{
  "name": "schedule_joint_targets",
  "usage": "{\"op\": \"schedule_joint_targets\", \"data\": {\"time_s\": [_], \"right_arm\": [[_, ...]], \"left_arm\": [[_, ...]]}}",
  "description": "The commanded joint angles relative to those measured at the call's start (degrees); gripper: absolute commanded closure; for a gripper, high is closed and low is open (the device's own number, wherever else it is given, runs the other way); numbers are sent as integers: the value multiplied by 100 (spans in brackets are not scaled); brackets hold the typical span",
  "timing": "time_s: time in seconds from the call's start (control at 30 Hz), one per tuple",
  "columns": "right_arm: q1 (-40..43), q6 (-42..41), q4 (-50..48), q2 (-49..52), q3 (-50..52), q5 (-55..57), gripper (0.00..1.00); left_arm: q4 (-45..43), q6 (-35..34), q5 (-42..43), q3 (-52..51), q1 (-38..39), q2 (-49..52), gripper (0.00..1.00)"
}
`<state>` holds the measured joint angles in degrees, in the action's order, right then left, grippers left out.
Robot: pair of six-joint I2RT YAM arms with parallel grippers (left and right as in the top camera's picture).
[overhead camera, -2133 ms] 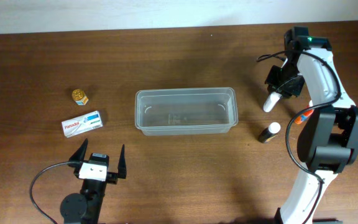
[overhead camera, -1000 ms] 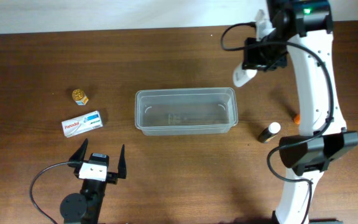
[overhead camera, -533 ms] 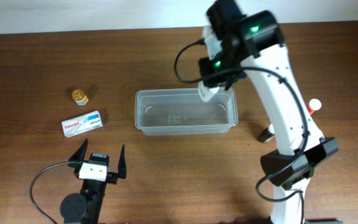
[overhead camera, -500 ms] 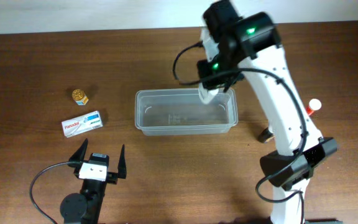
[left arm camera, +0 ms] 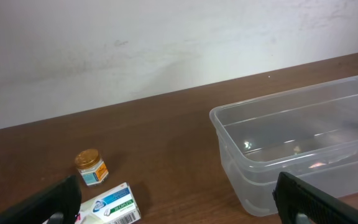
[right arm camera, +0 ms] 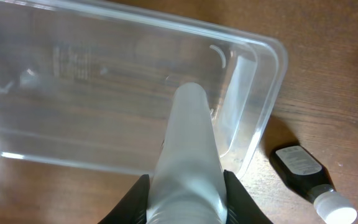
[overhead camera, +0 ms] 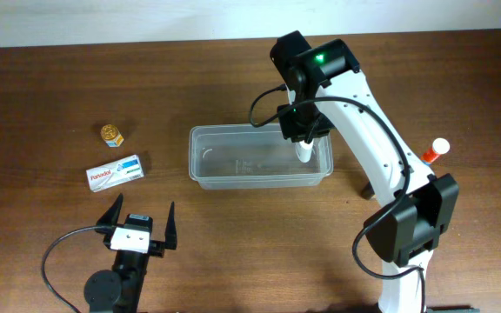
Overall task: Pack container
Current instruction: 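Carry the lotion bottle into the container's right end and lower it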
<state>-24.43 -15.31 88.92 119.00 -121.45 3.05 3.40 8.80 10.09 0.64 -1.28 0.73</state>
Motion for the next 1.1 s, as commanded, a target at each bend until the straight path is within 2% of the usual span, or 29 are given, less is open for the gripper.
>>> {"op": "schedule_joint_targets", "data": {"time_s": [0.0, 0.63, 1.07], "right_arm": [[13, -433, -120, -131, 173, 369, 86], [39, -831, -1187, -122, 1189, 372, 86], [313, -901, -1469, -120, 1620, 389, 86]], "left_arm": [[31, -31, 0, -13, -24, -39, 1], [33, -31, 0, -13, -24, -39, 1], [33, -31, 0, -13, -24, -39, 1]]}}
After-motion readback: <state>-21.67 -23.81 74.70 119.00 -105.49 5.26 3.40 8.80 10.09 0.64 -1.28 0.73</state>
